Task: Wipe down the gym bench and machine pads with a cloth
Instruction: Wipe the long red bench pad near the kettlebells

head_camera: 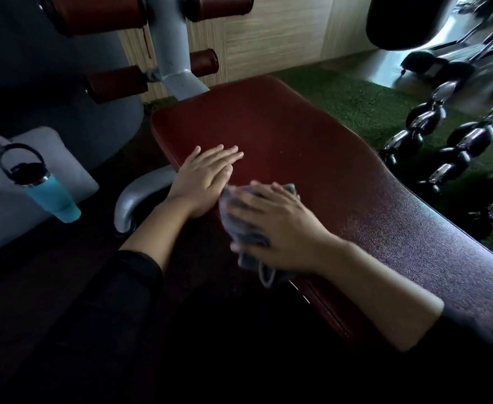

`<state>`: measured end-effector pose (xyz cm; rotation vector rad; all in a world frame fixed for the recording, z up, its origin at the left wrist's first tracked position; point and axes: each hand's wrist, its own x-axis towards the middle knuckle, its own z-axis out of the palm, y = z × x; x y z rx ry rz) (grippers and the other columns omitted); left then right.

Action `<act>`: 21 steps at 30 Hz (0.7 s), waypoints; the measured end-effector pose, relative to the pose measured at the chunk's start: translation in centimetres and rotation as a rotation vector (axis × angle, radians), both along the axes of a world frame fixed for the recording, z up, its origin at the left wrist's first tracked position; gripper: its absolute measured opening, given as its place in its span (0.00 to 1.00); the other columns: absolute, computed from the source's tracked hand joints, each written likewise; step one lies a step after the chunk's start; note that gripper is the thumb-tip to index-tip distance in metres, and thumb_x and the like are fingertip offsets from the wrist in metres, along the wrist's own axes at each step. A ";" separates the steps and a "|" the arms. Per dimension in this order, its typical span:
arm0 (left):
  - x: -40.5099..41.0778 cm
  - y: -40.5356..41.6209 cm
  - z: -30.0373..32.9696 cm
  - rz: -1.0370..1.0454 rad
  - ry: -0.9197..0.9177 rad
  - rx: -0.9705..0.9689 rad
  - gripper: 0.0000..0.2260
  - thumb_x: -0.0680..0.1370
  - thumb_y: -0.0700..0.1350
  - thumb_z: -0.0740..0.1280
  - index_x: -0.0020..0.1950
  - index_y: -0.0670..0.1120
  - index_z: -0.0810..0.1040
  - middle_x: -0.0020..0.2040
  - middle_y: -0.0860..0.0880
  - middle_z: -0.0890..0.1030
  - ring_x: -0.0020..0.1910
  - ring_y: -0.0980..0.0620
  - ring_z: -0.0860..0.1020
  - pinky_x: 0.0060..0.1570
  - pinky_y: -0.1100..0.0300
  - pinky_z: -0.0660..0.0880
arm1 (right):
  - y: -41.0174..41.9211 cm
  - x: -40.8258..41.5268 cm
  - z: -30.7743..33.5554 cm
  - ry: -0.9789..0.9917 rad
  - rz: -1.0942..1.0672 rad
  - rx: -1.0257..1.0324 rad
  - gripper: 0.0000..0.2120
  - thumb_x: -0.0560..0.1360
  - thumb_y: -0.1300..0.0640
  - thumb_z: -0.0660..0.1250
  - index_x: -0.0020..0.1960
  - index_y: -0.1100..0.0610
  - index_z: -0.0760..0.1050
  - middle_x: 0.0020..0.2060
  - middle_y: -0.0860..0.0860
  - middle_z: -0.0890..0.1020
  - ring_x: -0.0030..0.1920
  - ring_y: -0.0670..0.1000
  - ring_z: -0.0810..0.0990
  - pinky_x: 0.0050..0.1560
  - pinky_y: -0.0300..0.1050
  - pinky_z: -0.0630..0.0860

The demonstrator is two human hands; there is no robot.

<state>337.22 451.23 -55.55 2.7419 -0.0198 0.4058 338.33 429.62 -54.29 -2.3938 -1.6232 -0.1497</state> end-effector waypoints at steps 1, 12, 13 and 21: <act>0.0 -0.1 0.0 0.009 -0.009 0.001 0.23 0.81 0.52 0.46 0.75 0.55 0.65 0.76 0.57 0.63 0.76 0.59 0.55 0.75 0.57 0.41 | -1.2 -0.6 -0.4 -0.028 0.075 0.019 0.31 0.72 0.33 0.57 0.71 0.45 0.69 0.74 0.45 0.65 0.75 0.54 0.60 0.74 0.54 0.55; -0.1 -0.4 -0.2 0.030 -0.047 0.016 0.22 0.82 0.52 0.46 0.75 0.55 0.65 0.75 0.57 0.64 0.76 0.59 0.56 0.75 0.55 0.43 | -3.4 6.7 1.3 0.155 -0.033 0.010 0.34 0.70 0.28 0.54 0.73 0.40 0.62 0.74 0.39 0.61 0.76 0.47 0.55 0.75 0.55 0.50; -0.1 -0.3 -0.2 0.024 -0.047 0.012 0.22 0.82 0.53 0.46 0.74 0.55 0.65 0.75 0.57 0.64 0.76 0.58 0.56 0.75 0.55 0.44 | -2.0 6.4 1.4 0.134 -0.037 0.000 0.34 0.70 0.28 0.53 0.73 0.41 0.63 0.74 0.40 0.61 0.76 0.49 0.56 0.75 0.55 0.51; 0.0 -0.4 -0.3 0.036 -0.045 0.007 0.22 0.81 0.53 0.46 0.74 0.56 0.66 0.75 0.58 0.64 0.76 0.59 0.56 0.74 0.58 0.42 | -4.1 1.1 0.0 0.037 0.306 0.031 0.23 0.74 0.39 0.64 0.67 0.45 0.74 0.72 0.44 0.68 0.76 0.52 0.59 0.75 0.56 0.57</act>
